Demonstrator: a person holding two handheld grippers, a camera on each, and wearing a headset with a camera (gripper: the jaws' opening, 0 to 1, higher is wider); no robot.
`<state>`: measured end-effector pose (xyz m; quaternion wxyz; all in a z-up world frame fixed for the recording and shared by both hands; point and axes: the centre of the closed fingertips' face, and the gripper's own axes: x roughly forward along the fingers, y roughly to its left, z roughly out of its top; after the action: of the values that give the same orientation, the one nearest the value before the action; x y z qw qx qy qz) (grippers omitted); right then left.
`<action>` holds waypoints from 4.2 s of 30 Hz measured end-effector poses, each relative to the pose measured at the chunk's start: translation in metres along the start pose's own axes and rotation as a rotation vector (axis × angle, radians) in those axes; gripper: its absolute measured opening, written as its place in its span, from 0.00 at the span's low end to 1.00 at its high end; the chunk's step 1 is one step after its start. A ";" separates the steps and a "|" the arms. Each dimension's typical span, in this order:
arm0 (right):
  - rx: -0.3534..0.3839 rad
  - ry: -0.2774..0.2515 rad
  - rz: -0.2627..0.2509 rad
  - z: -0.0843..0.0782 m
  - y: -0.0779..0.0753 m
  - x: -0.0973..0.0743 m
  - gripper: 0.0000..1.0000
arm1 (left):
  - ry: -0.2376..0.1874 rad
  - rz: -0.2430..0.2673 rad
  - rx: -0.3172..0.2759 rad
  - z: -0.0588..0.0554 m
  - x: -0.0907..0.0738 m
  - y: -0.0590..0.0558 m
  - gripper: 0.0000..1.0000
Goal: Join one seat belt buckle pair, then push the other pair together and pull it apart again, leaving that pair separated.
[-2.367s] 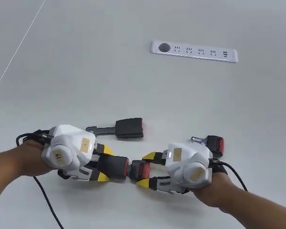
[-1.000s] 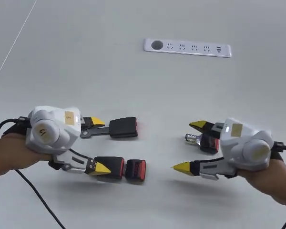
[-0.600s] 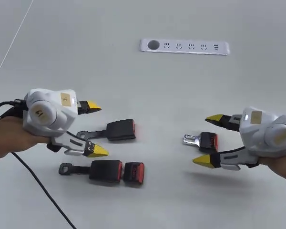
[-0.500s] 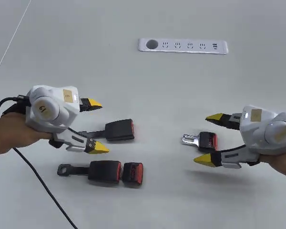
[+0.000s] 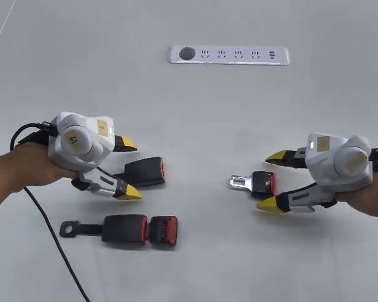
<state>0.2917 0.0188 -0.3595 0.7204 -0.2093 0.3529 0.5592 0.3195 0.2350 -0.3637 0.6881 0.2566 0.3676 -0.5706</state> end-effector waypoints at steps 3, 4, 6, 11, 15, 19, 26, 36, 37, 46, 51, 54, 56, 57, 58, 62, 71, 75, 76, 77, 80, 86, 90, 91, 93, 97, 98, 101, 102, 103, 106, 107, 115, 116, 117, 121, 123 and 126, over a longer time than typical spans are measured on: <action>-0.013 0.018 0.015 -0.004 0.001 0.000 0.58 | -0.006 -0.010 -0.004 -0.001 0.002 0.000 0.61; -0.023 0.026 0.020 -0.005 0.001 0.001 0.58 | -0.005 -0.015 -0.004 -0.002 0.003 -0.001 0.60; -0.034 0.030 0.027 -0.006 0.002 0.001 0.56 | 0.008 -0.024 0.001 -0.005 0.005 -0.002 0.58; -0.049 0.036 0.021 -0.007 -0.003 0.002 0.51 | -0.004 -0.009 0.027 -0.003 0.005 0.002 0.48; -0.073 0.042 0.020 -0.008 -0.005 0.002 0.45 | -0.004 -0.009 0.058 -0.002 0.005 0.003 0.42; -0.082 0.049 0.041 -0.008 -0.001 0.003 0.37 | -0.006 -0.032 0.088 -0.003 0.004 0.002 0.40; -0.125 0.040 0.039 -0.004 -0.004 0.003 0.36 | 0.028 -0.079 0.160 -0.003 0.003 -0.004 0.33; -0.113 0.002 0.049 -0.001 -0.008 0.005 0.35 | 0.045 -0.103 0.199 -0.002 0.001 -0.006 0.33; -0.113 -0.001 0.049 0.000 -0.008 0.006 0.35 | 0.045 -0.104 0.200 -0.002 0.001 -0.006 0.33; -0.123 -0.047 0.054 0.012 -0.008 0.015 0.35 | 0.049 -0.105 0.201 -0.001 0.001 -0.005 0.33; -0.125 -0.071 0.058 0.023 -0.005 0.025 0.35 | 0.049 -0.104 0.197 -0.001 0.001 -0.005 0.33; -0.125 -0.085 0.059 0.027 -0.003 0.029 0.35 | 0.050 -0.105 0.197 -0.001 0.001 -0.005 0.33; -0.122 -0.094 0.061 0.030 -0.003 0.032 0.35 | 0.050 -0.105 0.195 -0.002 0.001 -0.005 0.33; -0.120 -0.097 0.062 0.031 -0.003 0.033 0.35 | 0.049 -0.105 0.194 -0.002 0.001 -0.006 0.33; -0.119 -0.100 0.063 0.032 -0.003 0.034 0.35 | 0.049 -0.105 0.194 -0.002 0.001 -0.006 0.33; -0.121 -0.113 0.067 0.038 -0.002 0.040 0.35 | 0.052 -0.105 0.195 -0.002 0.001 -0.006 0.33; -0.128 -0.137 0.080 0.055 0.004 0.054 0.35 | 0.057 -0.104 0.195 -0.002 0.001 -0.006 0.33; -0.134 -0.140 0.080 0.063 0.007 0.060 0.35 | 0.056 -0.104 0.194 -0.002 0.001 -0.006 0.33; -0.136 -0.141 0.082 0.065 0.008 0.062 0.35 | 0.056 -0.104 0.194 -0.002 0.001 -0.006 0.33; -0.137 -0.143 0.085 0.066 0.008 0.064 0.35 | 0.057 -0.104 0.194 -0.002 0.001 -0.006 0.33; -0.143 -0.146 0.086 0.071 0.009 0.069 0.35 | 0.058 -0.104 0.194 -0.002 0.001 -0.006 0.33; -0.148 -0.137 0.081 0.079 0.007 0.078 0.35 | 0.061 -0.103 0.193 -0.002 0.001 -0.006 0.33; -0.156 -0.130 0.089 0.082 0.010 0.083 0.35 | 0.062 -0.103 0.192 -0.002 0.001 -0.006 0.33; -0.159 -0.126 0.089 0.083 0.010 0.084 0.35 | 0.062 -0.102 0.193 -0.002 0.001 -0.006 0.33; -0.166 -0.122 0.089 0.085 0.010 0.087 0.35 | 0.064 -0.103 0.193 -0.002 0.001 -0.006 0.33; -0.164 -0.112 0.087 0.088 0.010 0.090 0.35 | 0.065 -0.102 0.193 -0.002 0.001 -0.006 0.33; -0.164 -0.107 0.087 0.088 0.010 0.091 0.35 | 0.065 -0.102 0.192 -0.002 0.001 -0.006 0.33; -0.169 -0.095 0.087 0.089 0.011 0.093 0.35 | 0.065 -0.102 0.190 -0.002 0.001 -0.006 0.33; -0.171 -0.092 0.085 0.089 0.011 0.093 0.35 | 0.065 -0.102 0.189 -0.002 0.001 -0.006 0.33; -0.170 -0.085 0.084 0.089 0.010 0.093 0.35 | 0.065 -0.102 0.189 -0.003 0.001 -0.005 0.33; -0.171 -0.072 0.082 0.090 0.011 0.094 0.35 | 0.067 -0.102 0.188 -0.004 0.001 -0.004 0.33; -0.173 -0.065 0.081 0.090 0.011 0.095 0.35 | 0.068 -0.102 0.187 -0.005 0.002 -0.003 0.33; -0.179 -0.040 0.072 0.091 0.011 0.095 0.35 | 0.073 -0.102 0.189 -0.009 0.003 0.000 0.33; -0.180 -0.039 0.071 0.091 0.011 0.095 0.35 | 0.073 -0.101 0.188 -0.009 0.004 0.000 0.33; -0.179 -0.038 0.071 0.091 0.011 0.095 0.35 | 0.073 -0.101 0.188 -0.009 0.004 0.000 0.33; -0.190 -0.048 0.074 0.096 0.014 0.097 0.35 | 0.075 -0.101 0.187 -0.009 0.004 0.000 0.33; -0.193 -0.047 0.071 0.097 0.014 0.098 0.35 | 0.074 -0.101 0.184 -0.009 0.004 0.000 0.33; -0.182 -0.052 0.076 0.098 0.015 0.099 0.35 | 0.075 -0.100 0.185 -0.009 0.004 -0.001 0.32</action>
<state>0.3164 0.1560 -0.3664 0.6856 -0.2459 0.2893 0.6211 0.3174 0.2392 -0.3723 0.6178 0.3214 0.3510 -0.6259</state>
